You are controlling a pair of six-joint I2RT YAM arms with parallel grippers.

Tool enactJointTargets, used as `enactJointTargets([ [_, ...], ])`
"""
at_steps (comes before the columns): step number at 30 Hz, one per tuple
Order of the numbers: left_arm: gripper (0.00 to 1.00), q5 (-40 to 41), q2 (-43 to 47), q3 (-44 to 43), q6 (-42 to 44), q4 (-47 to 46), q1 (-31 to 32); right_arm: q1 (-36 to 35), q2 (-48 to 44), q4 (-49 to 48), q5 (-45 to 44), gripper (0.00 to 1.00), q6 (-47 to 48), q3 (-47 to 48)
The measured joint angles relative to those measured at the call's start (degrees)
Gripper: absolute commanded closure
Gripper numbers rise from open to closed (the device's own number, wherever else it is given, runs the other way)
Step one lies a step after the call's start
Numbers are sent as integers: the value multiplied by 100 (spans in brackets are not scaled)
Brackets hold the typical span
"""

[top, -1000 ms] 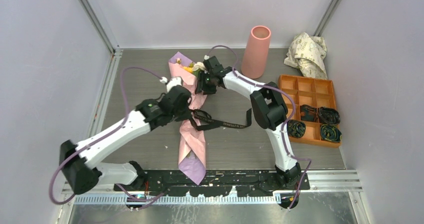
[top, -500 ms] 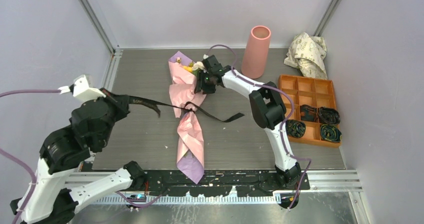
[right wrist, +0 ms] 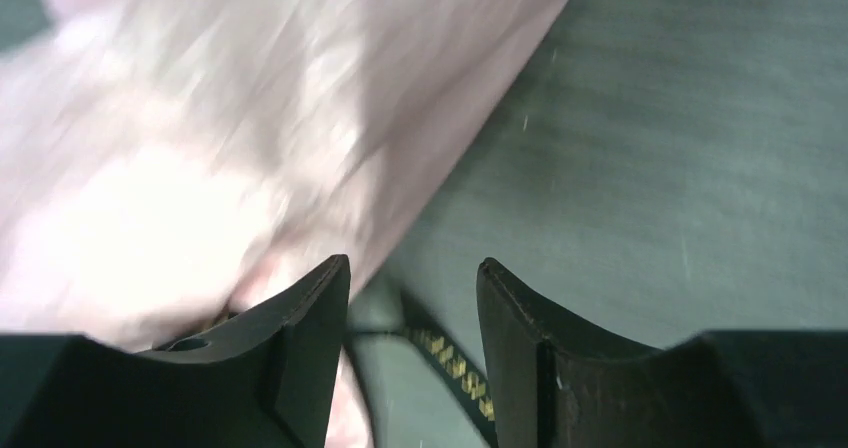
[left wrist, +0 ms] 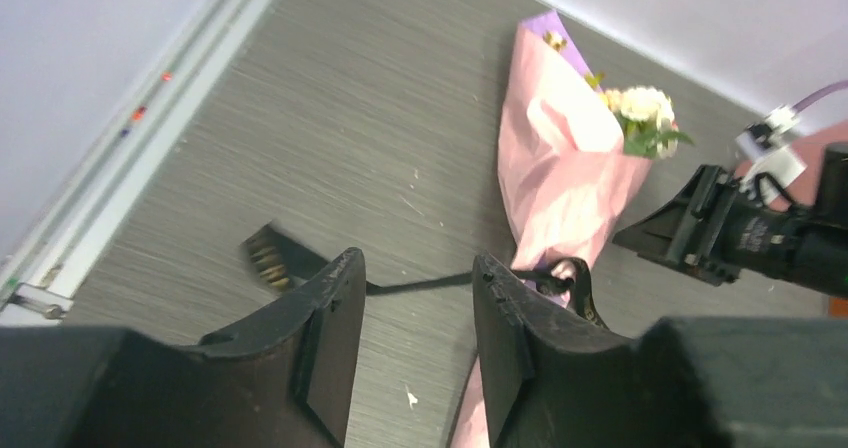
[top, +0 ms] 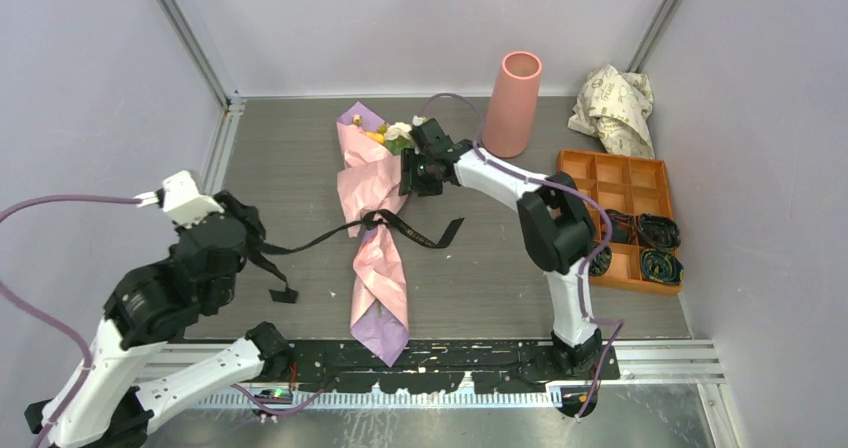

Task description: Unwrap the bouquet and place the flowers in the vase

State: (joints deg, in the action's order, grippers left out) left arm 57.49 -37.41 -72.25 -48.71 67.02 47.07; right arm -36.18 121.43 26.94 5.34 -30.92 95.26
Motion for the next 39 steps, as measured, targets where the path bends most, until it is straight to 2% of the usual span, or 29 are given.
enactJointTargets([
  [6, 57, -758, -483, 459, 505, -962, 0, -254, -1602, -81, -151, 44, 61, -1163],
  [11, 66, -1668, -1217, 732, 866, -2065, -17, -330, -2210, -372, 181, 47, -33, -1698],
  [17, 88, -3217, -2159, 1222, 831, -3206, -468, -328, -1862, -811, 901, 47, -437, -2131],
  [19, 91, -3807, -2363, 1532, 734, -3560, -682, -330, -1659, -929, 1084, 48, -560, -2135],
  [23, 92, -4478, -2573, 2127, 568, -4006, -824, -328, -1346, -1161, 1311, 48, -750, -2133],
  [30, 97, -5097, -2889, 2651, 352, -4599, -820, -295, -782, -1327, 1587, 48, -1091, -1755],
  [39, 100, -5239, -3471, 3021, 260, -5073, -826, -245, -385, -1408, 1672, 51, -1397, -1320],
])
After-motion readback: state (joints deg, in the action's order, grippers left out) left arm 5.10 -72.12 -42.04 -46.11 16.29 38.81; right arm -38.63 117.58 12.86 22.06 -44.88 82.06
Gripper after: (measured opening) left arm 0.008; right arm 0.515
